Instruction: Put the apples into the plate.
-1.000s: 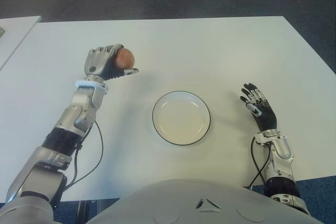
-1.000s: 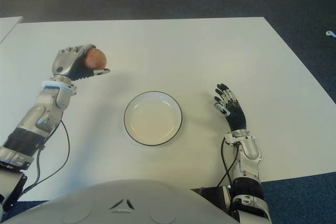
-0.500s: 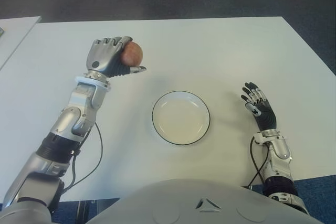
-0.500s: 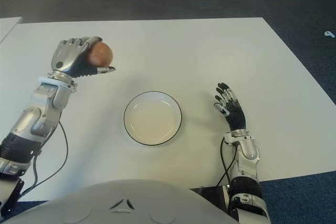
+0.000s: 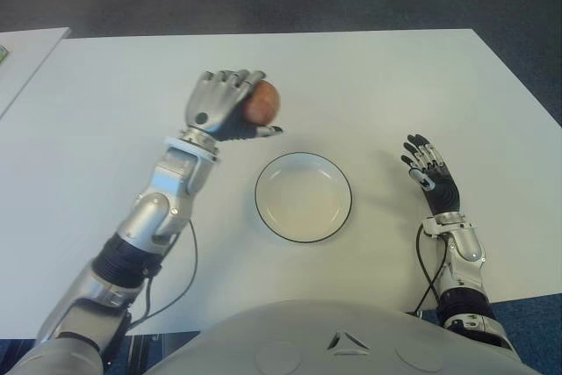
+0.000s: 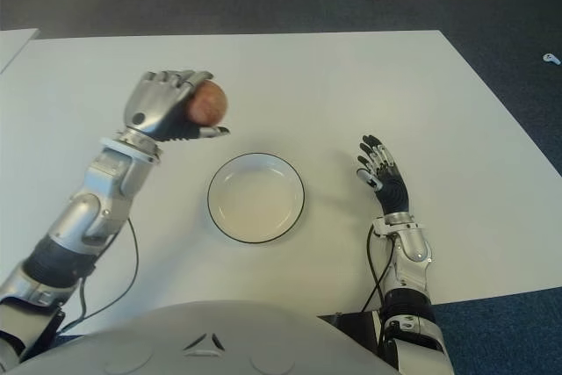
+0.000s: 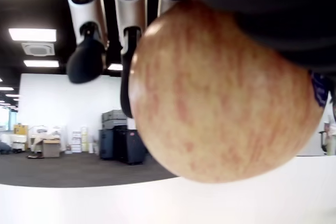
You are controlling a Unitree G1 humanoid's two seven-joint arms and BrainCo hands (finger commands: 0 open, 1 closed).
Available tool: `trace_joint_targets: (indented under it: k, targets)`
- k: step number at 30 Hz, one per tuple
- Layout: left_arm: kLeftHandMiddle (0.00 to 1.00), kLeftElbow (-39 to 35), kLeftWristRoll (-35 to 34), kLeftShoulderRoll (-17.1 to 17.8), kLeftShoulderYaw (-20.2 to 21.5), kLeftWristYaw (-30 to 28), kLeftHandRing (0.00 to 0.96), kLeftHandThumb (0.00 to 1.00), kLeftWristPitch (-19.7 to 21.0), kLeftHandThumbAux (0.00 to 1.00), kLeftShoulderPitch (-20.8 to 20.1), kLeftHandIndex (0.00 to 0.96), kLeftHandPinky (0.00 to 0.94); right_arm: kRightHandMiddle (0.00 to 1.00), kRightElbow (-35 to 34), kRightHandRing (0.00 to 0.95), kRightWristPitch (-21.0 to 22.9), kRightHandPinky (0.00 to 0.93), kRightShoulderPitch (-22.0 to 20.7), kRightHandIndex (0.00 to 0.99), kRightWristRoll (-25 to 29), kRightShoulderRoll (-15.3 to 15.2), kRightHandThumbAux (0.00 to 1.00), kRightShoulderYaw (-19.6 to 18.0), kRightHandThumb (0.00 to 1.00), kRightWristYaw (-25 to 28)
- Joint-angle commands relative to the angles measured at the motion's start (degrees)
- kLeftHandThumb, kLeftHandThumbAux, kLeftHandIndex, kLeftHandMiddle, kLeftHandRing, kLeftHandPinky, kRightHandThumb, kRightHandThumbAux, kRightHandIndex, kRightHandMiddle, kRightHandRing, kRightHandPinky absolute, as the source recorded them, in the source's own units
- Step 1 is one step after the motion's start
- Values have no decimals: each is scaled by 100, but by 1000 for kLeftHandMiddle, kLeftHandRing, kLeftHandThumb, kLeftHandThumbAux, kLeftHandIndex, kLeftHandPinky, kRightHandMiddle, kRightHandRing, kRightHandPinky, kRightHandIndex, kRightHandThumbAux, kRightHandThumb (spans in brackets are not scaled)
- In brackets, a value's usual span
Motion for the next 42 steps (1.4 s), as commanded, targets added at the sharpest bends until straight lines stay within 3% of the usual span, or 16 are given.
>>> trace_joint_targets:
  k: [1, 9, 19, 28, 42]
  targets:
    - [533, -197, 183, -264, -371, -351, 842, 858, -253, 663, 38, 410, 802, 76, 907, 45, 465, 47, 556, 56, -34, 605, 560, 210, 151, 10]
    - [532, -338, 407, -462, -723, -692, 838, 857, -613, 662, 26, 410, 822, 72, 817, 43, 433, 46, 629, 51, -38, 669, 559, 252, 152, 30]
    - [535, -382, 479, -700, -859, -1455, 826, 857, -683, 662, 35, 409, 801, 55, 683, 26, 391, 19, 718, 36, -130, 717, 559, 313, 145, -82]
    - [540, 22, 524, -787, -1045, -1084, 824, 860, -1034, 660, 128, 415, 814, 51, 471, 20, 401, 9, 848, 36, -224, 758, 548, 400, 129, -291]
    - [536, -46, 441, -1008, -971, -1667, 835, 857, -802, 663, 464, 407, 815, 54, 259, 27, 488, 29, 979, 45, -171, 832, 533, 493, 136, -431]
